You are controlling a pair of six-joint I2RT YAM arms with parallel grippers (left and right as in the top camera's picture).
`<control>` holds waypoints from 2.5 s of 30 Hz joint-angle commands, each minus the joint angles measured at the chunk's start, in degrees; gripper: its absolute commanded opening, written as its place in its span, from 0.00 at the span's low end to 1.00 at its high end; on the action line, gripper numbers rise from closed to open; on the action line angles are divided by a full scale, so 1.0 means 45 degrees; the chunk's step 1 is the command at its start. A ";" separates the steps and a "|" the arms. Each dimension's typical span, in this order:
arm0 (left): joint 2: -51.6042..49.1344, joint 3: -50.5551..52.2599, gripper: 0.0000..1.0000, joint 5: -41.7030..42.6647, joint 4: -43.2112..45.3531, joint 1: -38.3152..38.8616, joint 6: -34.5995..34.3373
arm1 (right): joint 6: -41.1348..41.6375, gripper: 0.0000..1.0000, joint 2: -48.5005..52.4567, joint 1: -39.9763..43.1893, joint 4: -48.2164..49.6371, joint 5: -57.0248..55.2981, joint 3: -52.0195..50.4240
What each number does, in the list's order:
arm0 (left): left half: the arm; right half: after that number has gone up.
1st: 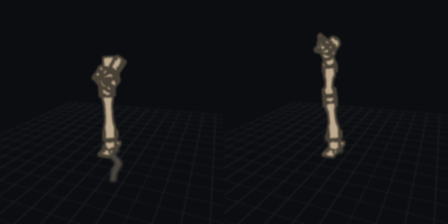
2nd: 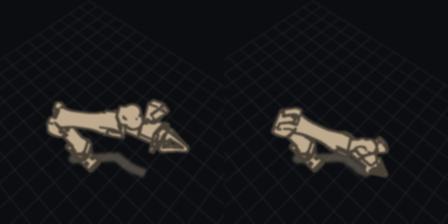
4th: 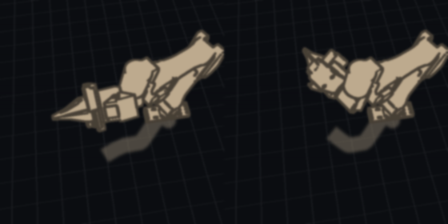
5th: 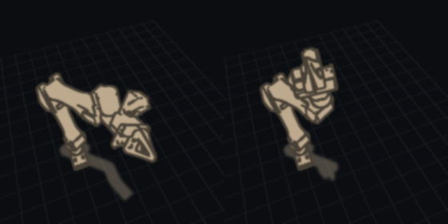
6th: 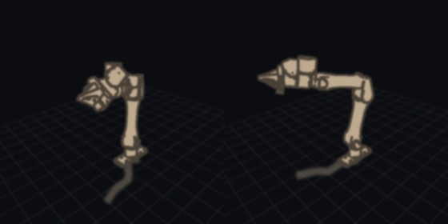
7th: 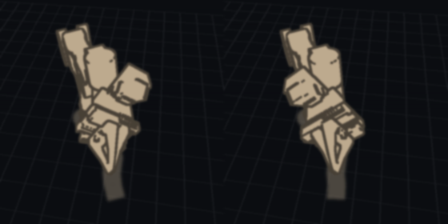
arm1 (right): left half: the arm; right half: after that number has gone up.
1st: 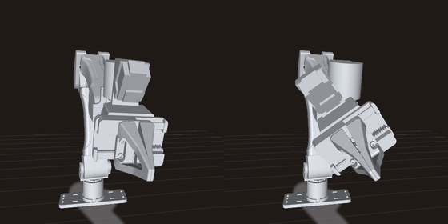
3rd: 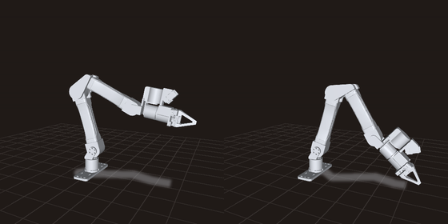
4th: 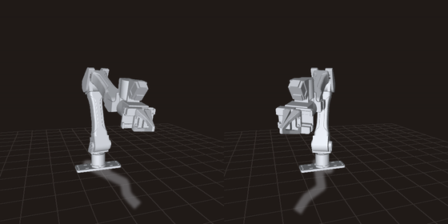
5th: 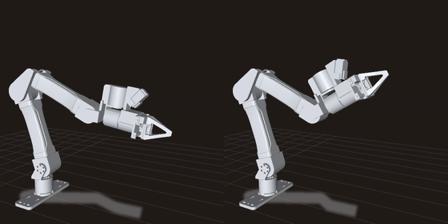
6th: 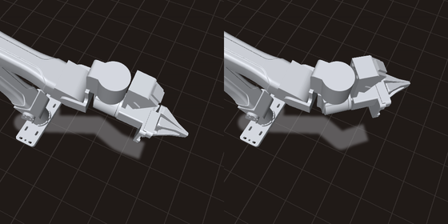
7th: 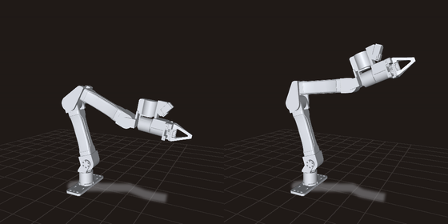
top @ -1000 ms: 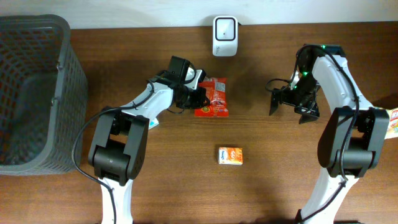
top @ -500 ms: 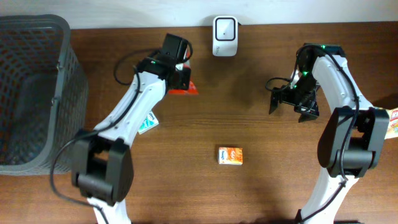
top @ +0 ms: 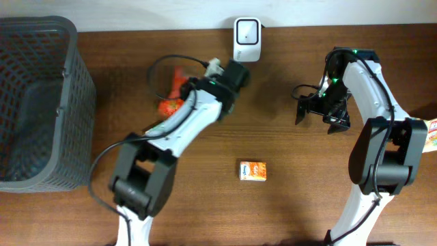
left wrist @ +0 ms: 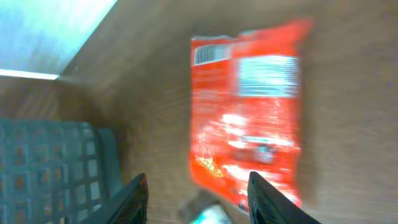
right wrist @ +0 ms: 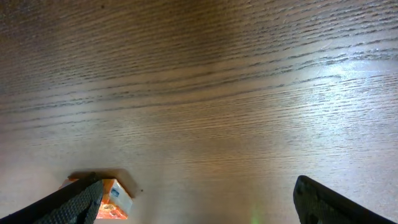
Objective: Scan the item barcode
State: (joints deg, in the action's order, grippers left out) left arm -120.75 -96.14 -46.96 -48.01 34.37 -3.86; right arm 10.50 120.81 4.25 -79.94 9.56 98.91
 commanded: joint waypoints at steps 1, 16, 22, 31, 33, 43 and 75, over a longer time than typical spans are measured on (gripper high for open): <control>0.0024 -0.0063 0.52 0.2992 0.0189 0.1214 0.0107 | 0.0005 0.98 -0.0136 -0.0019 -0.0010 0.0131 0.0165; 0.0957 -0.2118 0.92 0.6586 -0.1127 -0.2958 -0.0661 | 0.0005 0.98 -0.0136 -0.0019 0.0248 0.0986 0.0165; -0.0457 -0.1690 0.88 0.5425 -0.1200 -0.2924 -0.0117 | 0.0005 0.98 -0.0136 -0.0019 0.0534 0.1311 0.0165; -0.1783 -0.1540 0.87 0.5474 -0.0758 -0.2526 0.1088 | 0.0005 0.98 -0.0136 -0.0019 0.0685 0.1307 0.0165; -0.2142 -0.1520 0.88 0.5430 -0.0733 -0.2404 0.1365 | 0.0005 0.98 -0.0136 -0.0019 0.0714 0.1307 0.0165; -0.2977 -0.1214 0.86 0.3521 -0.0714 -0.2259 0.1355 | 0.0005 0.98 -0.0136 -0.0019 0.0724 0.1307 0.0165; -0.2822 -0.3818 0.00 1.4698 -0.2385 -0.3512 0.1350 | 0.0005 0.98 -0.0136 -0.0019 0.0670 0.1307 0.0165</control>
State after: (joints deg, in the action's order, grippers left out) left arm -131.46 -107.96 1.23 -55.99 17.98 2.17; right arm 10.50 120.81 4.25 -76.86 14.92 98.91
